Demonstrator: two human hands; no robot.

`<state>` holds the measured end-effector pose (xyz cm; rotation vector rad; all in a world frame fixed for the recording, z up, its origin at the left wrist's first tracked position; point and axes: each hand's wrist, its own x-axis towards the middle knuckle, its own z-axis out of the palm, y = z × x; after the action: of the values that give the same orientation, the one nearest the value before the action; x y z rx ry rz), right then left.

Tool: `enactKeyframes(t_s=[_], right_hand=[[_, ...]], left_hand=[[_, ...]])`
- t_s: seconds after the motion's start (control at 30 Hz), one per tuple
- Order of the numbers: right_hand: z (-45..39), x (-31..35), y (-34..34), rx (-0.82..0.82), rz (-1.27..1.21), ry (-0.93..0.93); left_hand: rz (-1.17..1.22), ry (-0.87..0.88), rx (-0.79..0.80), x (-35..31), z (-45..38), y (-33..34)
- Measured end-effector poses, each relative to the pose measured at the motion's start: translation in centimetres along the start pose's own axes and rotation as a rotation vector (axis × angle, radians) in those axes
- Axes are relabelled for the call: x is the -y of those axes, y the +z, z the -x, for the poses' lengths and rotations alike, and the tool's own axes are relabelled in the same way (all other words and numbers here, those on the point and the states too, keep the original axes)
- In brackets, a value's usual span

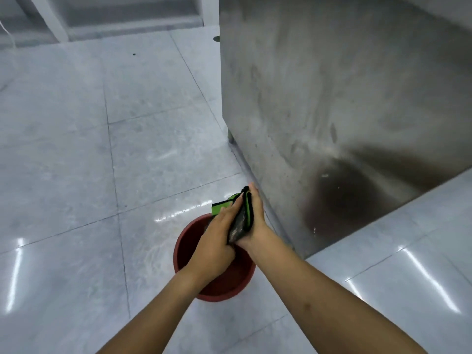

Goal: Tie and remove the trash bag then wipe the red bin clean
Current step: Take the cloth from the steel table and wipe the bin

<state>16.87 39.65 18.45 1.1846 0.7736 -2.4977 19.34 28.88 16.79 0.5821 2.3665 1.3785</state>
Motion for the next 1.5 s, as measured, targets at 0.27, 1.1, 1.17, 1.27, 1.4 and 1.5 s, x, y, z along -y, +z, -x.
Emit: enactKeyframes(t_s=[0.27, 1.1, 1.17, 1.27, 1.4, 1.5], right_hand=[[7.2, 2.2, 6.8, -0.080, 0.000, 0.025], [29.7, 18.5, 15.4, -0.107, 0.783, -0.476], [30.9, 20.2, 15.1, -0.067, 0.776, -0.524], [32.6, 23.2, 14.5, -0.077, 0.855, -0.650], [34.3, 27.6, 12.6, -0.137, 0.979, -0.764], [35.1, 30.5, 10.6, -0.209, 0.999, -0.778]], left_hand=[[0.422, -0.289, -0.028, -11.4, 1.1, -6.3], [0.951, -0.333, -0.024, -40.9, 1.3, -15.8], [0.991, -0.341, -0.029, -42.8, 0.5, -16.0], [0.973, -0.370, -0.056, -45.6, -0.9, -15.7], [0.882, -0.435, -0.065, -48.5, -3.2, -14.0], [0.817, -0.486, -0.023, -50.2, -5.3, -12.0]])
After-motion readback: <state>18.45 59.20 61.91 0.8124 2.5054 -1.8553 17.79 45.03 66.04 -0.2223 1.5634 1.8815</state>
